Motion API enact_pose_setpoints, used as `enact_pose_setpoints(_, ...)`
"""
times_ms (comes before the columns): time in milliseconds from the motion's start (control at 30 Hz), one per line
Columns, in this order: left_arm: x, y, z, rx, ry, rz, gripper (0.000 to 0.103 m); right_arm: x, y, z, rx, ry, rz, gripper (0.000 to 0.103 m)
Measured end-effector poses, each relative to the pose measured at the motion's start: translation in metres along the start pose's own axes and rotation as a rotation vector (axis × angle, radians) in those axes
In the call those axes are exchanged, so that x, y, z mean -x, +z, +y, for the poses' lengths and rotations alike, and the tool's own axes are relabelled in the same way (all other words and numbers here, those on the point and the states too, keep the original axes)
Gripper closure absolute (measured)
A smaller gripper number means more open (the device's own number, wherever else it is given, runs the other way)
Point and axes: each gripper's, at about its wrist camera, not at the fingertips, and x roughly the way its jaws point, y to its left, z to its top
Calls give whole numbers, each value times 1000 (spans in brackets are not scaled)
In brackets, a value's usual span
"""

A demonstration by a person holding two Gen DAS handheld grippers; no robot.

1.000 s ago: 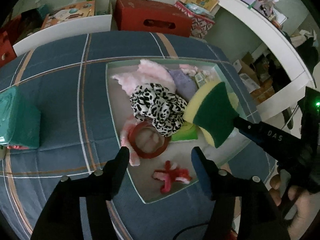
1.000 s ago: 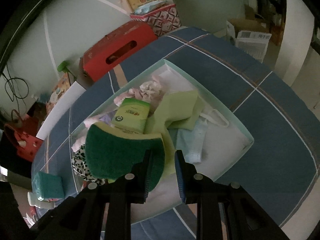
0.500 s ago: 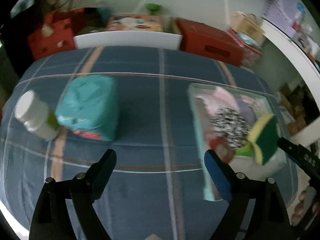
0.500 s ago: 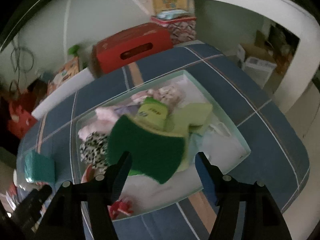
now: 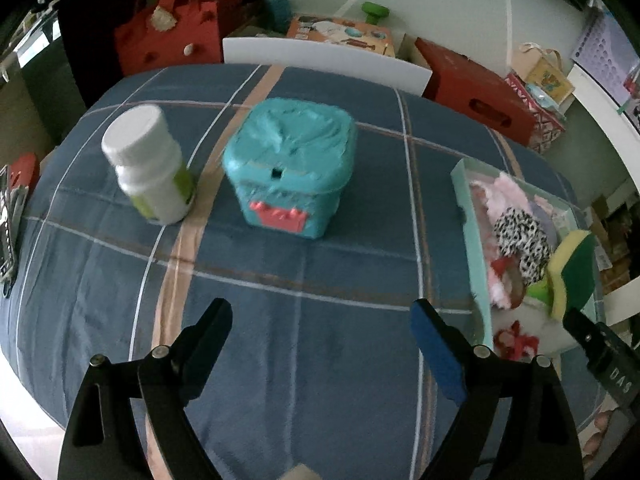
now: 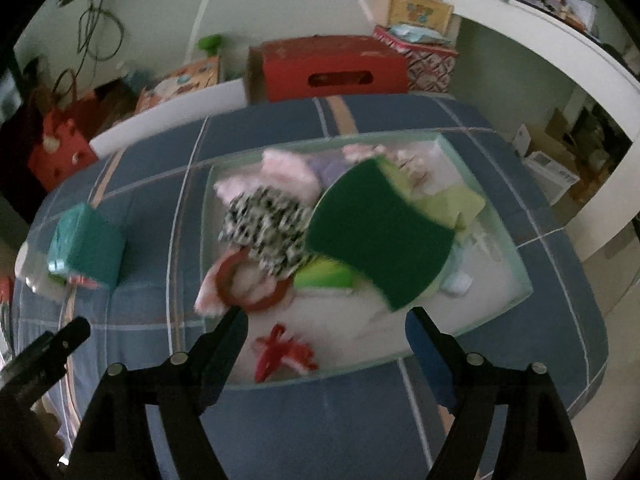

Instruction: Organize soft objects

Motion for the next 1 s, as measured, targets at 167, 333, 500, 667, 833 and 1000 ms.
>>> enact_pose_setpoints(167,1,-11,3,-7,15,23,13,-4,-13,12,35,-1,26,19)
enact_pose_setpoints(333,4,-18,0,-39,41,18,13,-4,-16,16,45,-2,28,19)
enact_pose_setpoints(500,8,-20,-3,-66,73,2,13,-4,-17,15,42,-1,29,19)
enact_pose_setpoints(667,6,-21,-7,-82,115,-6,13,-5,-16,16,40,0,27,19)
enact_pose_setpoints(833,3,-21,-7,-85,133,2,13,-7,-17,17,46,3,27,19)
enact_pose_setpoints(1000,-1,-21,-8,-91,142,12,13,-10,-16,17,45,-1,27,19)
